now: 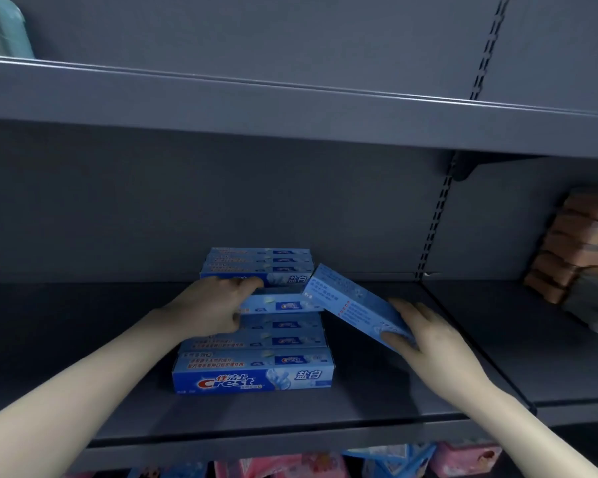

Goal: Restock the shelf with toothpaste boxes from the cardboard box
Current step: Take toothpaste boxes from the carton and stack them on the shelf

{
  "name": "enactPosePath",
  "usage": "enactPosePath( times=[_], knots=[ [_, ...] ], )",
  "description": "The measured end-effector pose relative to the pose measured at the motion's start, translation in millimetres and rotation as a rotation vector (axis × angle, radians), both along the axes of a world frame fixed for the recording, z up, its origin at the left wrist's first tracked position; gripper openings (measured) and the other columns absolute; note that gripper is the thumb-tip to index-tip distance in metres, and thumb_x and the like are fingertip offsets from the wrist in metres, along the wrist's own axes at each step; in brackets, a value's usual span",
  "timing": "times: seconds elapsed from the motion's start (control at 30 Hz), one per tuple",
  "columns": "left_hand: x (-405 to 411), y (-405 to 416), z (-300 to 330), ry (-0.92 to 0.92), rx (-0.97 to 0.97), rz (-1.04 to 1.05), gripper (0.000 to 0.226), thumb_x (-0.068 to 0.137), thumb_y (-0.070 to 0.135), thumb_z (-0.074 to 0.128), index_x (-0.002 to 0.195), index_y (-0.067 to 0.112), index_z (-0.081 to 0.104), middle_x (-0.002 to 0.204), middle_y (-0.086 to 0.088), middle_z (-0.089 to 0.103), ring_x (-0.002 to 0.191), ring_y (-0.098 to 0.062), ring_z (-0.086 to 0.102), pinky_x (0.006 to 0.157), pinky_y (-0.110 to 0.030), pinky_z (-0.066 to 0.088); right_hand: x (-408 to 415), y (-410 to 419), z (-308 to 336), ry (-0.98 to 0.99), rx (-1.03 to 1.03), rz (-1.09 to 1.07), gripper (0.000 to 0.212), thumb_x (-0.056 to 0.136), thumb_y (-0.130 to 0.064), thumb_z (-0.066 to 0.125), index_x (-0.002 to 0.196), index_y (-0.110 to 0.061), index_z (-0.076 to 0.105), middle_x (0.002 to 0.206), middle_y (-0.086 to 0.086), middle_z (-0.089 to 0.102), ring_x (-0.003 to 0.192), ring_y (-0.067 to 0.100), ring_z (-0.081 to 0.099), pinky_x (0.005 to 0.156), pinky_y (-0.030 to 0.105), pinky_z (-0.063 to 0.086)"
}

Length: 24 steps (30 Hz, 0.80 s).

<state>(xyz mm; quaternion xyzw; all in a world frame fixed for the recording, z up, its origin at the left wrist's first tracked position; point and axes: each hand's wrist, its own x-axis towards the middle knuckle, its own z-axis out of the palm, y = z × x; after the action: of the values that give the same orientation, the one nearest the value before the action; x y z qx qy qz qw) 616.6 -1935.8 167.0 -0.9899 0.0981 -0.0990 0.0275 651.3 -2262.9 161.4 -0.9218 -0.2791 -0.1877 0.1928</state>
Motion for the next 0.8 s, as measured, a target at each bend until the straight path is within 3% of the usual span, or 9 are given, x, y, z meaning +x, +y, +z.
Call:
enactPosePath(
  times=[0.17,0.3,0.53,0.63,0.8],
  knots=[
    [1,6,-9,-0.049,-0.212,-0.018,0.044,0.085,0.015,0.059,0.127,0.022,0.046,0.124,0.005,0.052,0.106,-0.009,0.051,0.085,-0.026,0.045,-3,-3,0,-0.042,-0.018,-0.003,0.052,0.086,-0.031,0.063,0.133,-0.016,0.048,0.107,0.003,0.059,0.100,0.025,0.057,0.076,0.030,0.043],
    [3,10,-8,-0.143,-0.347,-0.027,0.039,0.090,0.023,0.060,0.128,0.018,0.053,0.127,0.002,0.055,0.111,-0.011,0.053,0.089,-0.020,0.039,-4,-4,1,-0.036,-0.024,0.011,0.052,0.088,-0.032,0.060,0.135,-0.017,0.045,0.112,0.004,0.058,0.103,0.025,0.056,0.080,0.033,0.046],
    [8,14,-17,-0.185,-0.285,-0.075,0.038,0.094,0.021,0.054,0.130,0.011,0.054,0.128,-0.005,0.056,0.116,-0.019,0.052,0.093,-0.024,0.037,-5,0,1,-0.029,-0.028,0.018,0.053,0.089,-0.032,0.059,0.136,-0.016,0.044,0.114,0.004,0.057,0.105,0.025,0.055,0.080,0.032,0.044],
    [9,17,-21,-0.243,-0.212,-0.085,0.042,0.088,0.022,0.064,0.127,0.009,0.057,0.126,-0.006,0.057,0.117,-0.022,0.051,0.096,-0.029,0.039,-4,-1,-1,-0.035,-0.036,0.004,0.053,0.087,-0.030,0.061,0.135,-0.014,0.046,0.112,0.005,0.059,0.102,0.026,0.057,0.078,0.032,0.044],
    [14,23,-24,-0.326,-0.079,-0.091,0.043,0.072,0.014,0.079,0.112,0.007,0.067,0.111,-0.013,0.063,0.103,-0.032,0.059,0.089,-0.039,0.046,0,-8,-3,-0.021,-0.038,-0.051,0.053,0.084,-0.025,0.066,0.132,-0.010,0.049,0.106,0.010,0.061,0.098,0.031,0.059,0.073,0.031,0.041]
  ],
)
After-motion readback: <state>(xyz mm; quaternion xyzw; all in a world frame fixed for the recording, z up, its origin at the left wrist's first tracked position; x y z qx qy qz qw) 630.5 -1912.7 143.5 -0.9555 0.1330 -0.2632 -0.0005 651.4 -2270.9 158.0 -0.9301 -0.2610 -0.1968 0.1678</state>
